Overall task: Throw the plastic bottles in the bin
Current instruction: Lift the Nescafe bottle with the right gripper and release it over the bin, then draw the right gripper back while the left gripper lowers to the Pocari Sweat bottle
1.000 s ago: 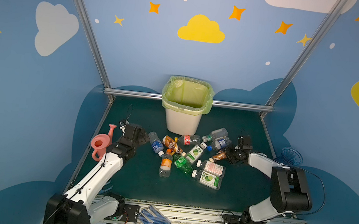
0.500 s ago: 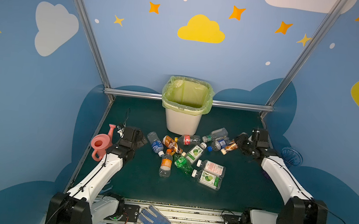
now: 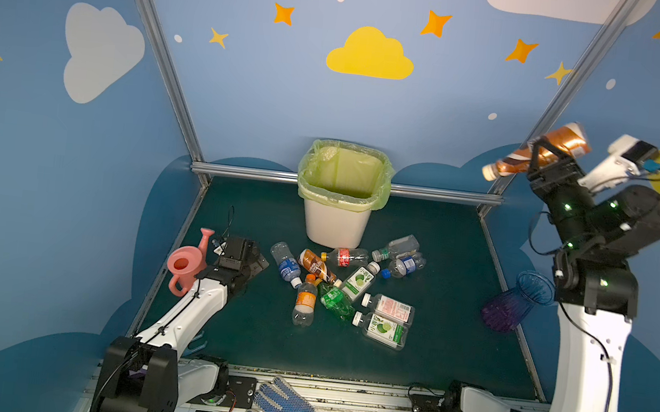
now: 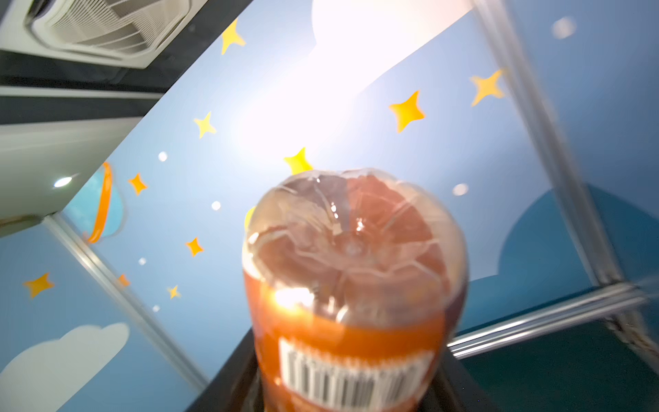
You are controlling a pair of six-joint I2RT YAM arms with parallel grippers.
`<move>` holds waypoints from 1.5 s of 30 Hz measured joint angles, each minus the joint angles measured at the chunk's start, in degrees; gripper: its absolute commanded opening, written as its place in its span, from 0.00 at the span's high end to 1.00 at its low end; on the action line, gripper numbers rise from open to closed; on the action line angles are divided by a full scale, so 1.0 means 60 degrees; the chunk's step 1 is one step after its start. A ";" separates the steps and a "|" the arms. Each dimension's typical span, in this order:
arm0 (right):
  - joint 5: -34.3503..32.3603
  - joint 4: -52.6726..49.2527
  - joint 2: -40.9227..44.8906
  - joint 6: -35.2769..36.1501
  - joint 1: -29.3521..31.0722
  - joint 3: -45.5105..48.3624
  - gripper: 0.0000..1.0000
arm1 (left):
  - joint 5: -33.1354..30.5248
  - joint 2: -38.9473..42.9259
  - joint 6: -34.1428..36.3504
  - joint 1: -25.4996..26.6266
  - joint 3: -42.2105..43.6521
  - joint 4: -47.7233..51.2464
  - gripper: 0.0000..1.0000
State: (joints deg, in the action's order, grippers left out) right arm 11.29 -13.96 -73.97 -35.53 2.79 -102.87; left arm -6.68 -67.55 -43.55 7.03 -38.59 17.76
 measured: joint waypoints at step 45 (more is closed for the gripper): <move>0.0550 -0.1177 0.0820 0.1282 0.0102 0.8535 0.02 | 0.3657 -0.3155 -0.0339 0.0255 -0.1060 -0.1519 0.06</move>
State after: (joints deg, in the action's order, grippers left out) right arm 14.59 -21.02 -69.06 -27.83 3.40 -51.66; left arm 15.27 -86.48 -45.58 8.56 -44.95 8.64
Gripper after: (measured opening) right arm 0.981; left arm 0.957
